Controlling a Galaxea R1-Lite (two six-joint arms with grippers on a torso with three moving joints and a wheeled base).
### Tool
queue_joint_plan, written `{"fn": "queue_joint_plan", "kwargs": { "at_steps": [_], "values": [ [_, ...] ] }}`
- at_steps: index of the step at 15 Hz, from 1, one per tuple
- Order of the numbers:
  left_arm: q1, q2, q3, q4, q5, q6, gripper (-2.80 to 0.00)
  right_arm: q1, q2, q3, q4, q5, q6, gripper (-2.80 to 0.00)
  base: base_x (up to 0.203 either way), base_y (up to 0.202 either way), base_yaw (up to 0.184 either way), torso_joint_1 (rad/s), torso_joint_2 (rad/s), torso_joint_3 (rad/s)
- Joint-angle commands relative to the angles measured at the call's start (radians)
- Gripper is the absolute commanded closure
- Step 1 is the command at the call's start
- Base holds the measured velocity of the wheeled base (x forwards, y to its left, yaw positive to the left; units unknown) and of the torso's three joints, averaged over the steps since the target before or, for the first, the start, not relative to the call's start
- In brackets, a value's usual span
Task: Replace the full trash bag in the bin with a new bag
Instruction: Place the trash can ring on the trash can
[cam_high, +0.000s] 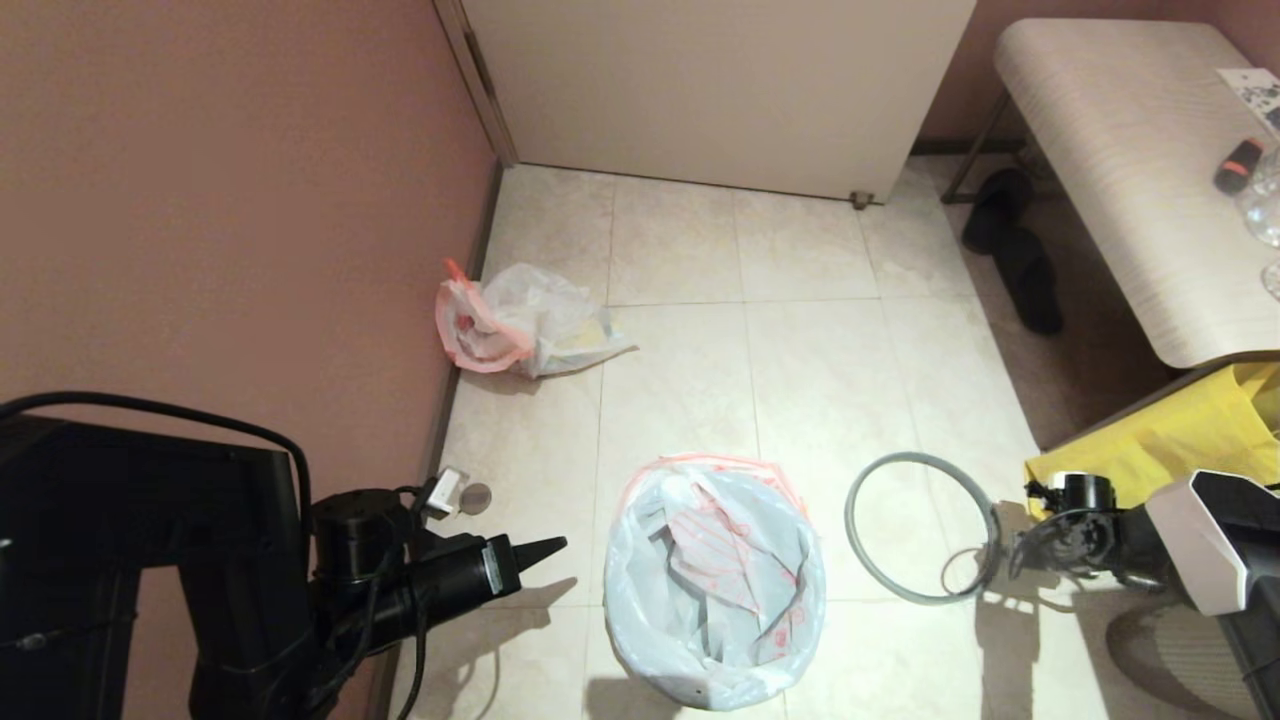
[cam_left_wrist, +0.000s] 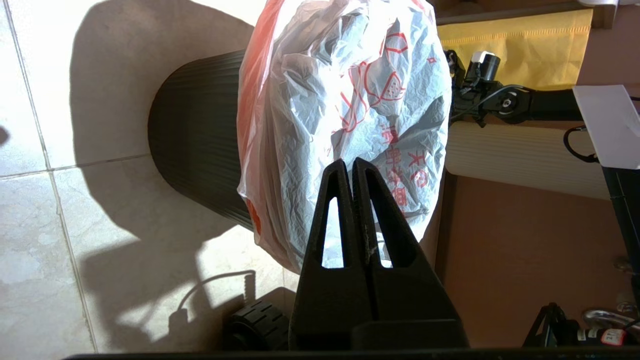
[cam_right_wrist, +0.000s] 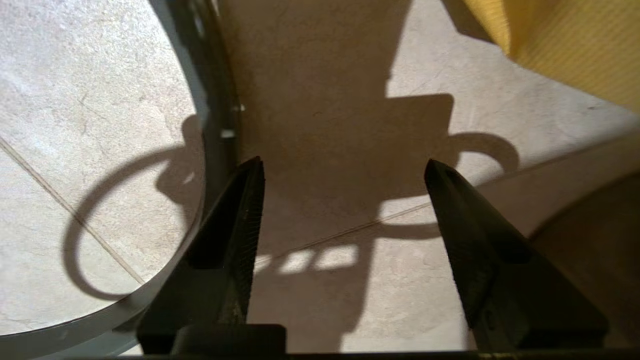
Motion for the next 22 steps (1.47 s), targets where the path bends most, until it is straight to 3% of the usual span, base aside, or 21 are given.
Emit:
{"fn": "queue_joint_plan", "kwargs": {
  "at_steps": [1,7,11,19,20,22],
  "values": [
    [-0.001,0.001,0.0,-0.047,-0.004,-0.003,0.0,0.0,0.01,-0.005,-0.003,0.042,0.02,-2.8,0.0,0.0,0.0,0.0,0.0,0.0],
    [-0.006,0.003,0.003,-0.047,-0.004,-0.003,0.0,-0.025,-0.037,0.01,-0.003,0.046,0.029,-2.8,0.0,0.0,0.0,0.0,0.0,0.0],
    [-0.009,0.003,0.002,-0.047,-0.002,-0.004,0.0,0.028,-0.04,-0.001,-0.002,0.075,0.104,-2.8,0.0,0.0,0.0,0.0,0.0,0.0],
    [-0.009,0.003,0.003,-0.047,-0.002,-0.004,0.0,0.063,0.066,-0.019,-0.047,0.071,0.07,-2.8,0.0,0.0,0.0,0.0,0.0,0.0],
    [-0.009,0.003,0.003,-0.047,-0.002,-0.004,0.0,0.061,0.067,-0.017,-0.034,0.076,0.058,0.0,0.0,0.0,0.0,0.0,0.0,0.0],
    [-0.01,0.003,0.003,-0.047,-0.002,-0.004,0.0,0.061,0.067,-0.017,0.003,0.114,0.057,0.0,0.0,0.0,0.0,0.0,0.0,0.0]
  ]
}}
